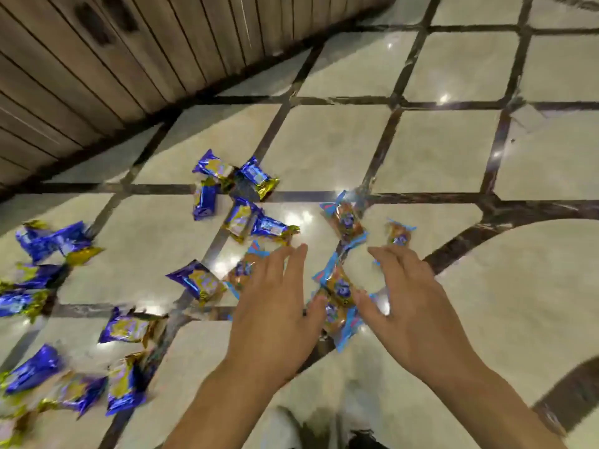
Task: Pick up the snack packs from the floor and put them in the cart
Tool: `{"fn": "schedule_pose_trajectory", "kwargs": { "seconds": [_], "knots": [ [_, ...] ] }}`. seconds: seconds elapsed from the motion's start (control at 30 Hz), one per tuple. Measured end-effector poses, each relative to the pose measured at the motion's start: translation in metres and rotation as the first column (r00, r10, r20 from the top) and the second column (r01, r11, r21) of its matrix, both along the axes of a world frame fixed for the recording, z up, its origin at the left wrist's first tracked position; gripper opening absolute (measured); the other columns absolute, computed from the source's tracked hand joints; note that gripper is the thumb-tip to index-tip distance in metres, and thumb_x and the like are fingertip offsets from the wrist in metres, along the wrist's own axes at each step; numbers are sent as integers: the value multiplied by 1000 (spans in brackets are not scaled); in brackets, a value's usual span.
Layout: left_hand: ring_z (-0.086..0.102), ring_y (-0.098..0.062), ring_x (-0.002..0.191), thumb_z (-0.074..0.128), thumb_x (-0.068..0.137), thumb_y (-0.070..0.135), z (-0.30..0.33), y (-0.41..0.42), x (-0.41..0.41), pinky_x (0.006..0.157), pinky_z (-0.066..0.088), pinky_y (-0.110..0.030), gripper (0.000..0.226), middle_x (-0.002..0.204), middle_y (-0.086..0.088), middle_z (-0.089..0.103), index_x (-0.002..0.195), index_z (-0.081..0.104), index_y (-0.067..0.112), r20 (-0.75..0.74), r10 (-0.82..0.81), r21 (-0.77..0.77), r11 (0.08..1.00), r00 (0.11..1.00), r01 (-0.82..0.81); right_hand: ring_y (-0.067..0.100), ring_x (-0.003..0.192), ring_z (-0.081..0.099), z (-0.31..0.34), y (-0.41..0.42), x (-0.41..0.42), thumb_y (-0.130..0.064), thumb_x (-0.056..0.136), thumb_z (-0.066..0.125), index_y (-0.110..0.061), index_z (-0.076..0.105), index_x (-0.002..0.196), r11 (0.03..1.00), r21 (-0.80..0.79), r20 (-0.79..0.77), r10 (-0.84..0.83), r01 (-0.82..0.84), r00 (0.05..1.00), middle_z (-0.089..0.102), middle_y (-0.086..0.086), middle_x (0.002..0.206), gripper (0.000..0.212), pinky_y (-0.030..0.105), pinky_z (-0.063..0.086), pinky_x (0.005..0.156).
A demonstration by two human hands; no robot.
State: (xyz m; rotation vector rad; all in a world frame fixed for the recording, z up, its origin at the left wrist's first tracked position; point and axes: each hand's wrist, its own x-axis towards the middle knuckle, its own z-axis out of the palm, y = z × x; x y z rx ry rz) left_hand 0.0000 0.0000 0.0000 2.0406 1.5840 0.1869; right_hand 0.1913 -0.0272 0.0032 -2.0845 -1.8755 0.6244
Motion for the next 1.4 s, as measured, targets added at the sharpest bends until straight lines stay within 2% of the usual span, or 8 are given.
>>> {"fn": "schedule_pose_trajectory", "kwargs": {
  "seconds": [0.1,0.3,0.43,0.53,0.77,1.13,1.27,1.4],
  "knots": [
    [25,-17,141,56,94,35,-96,-8,38,114,28,-35,73,153,4,31,155,20,24,102,196,-173,969,975,-176,30,123,47,-94,8,18,-40,86,60,-17,47,138,993,-105,47,50,-45,998,47,6,136,59,44,46,97],
    [17,-23,146,61,90,35,-277,-42,82,118,21,-37,82,159,-4,20,156,14,22,47,421,-315,867,906,-386,27,134,28,-261,31,30,-39,91,56,-26,29,149,955,-253,116,187,-153,975,28,4,149,66,38,40,101],
    [1,-24,150,60,89,51,-346,-65,92,118,13,-42,88,163,-3,2,157,9,26,-29,520,-310,807,854,-502,31,135,22,-328,33,22,-41,90,60,-34,18,153,926,-310,69,248,-215,966,20,4,153,76,43,46,98],
    [-2,-26,150,60,87,50,-369,-74,101,117,18,-47,88,163,-4,3,157,12,26,7,588,-327,766,809,-554,33,133,26,-351,29,20,-39,90,63,-36,12,154,921,-315,70,265,-231,962,9,5,156,82,46,46,97],
    [-6,-28,149,62,87,38,-379,-68,119,118,19,-49,81,161,-5,6,154,19,24,70,638,-300,747,767,-594,32,130,30,-374,27,16,-32,86,67,-39,3,154,939,-274,119,248,-208,961,1,7,158,94,45,51,86],
    [14,-28,148,73,72,25,-377,-24,84,111,36,-50,84,150,-2,24,145,31,21,72,445,-101,894,893,-437,28,129,34,-371,32,13,-32,83,71,-40,15,151,987,-154,-42,-48,41,998,15,1,150,88,42,51,85],
    [15,-27,148,76,70,25,-327,3,76,109,40,-48,83,151,-2,26,142,35,21,75,412,-15,911,908,-412,25,134,34,-318,44,15,-32,81,72,-42,17,150,989,-61,-108,-137,131,985,15,-1,152,89,44,53,89],
    [20,-30,146,76,69,26,-209,19,62,112,37,-49,80,149,-6,30,140,39,18,77,330,78,939,941,-336,23,136,34,-208,48,18,-31,83,72,-41,14,151,986,-20,-115,-168,166,979,17,-1,153,90,39,53,90]
  ]
}}
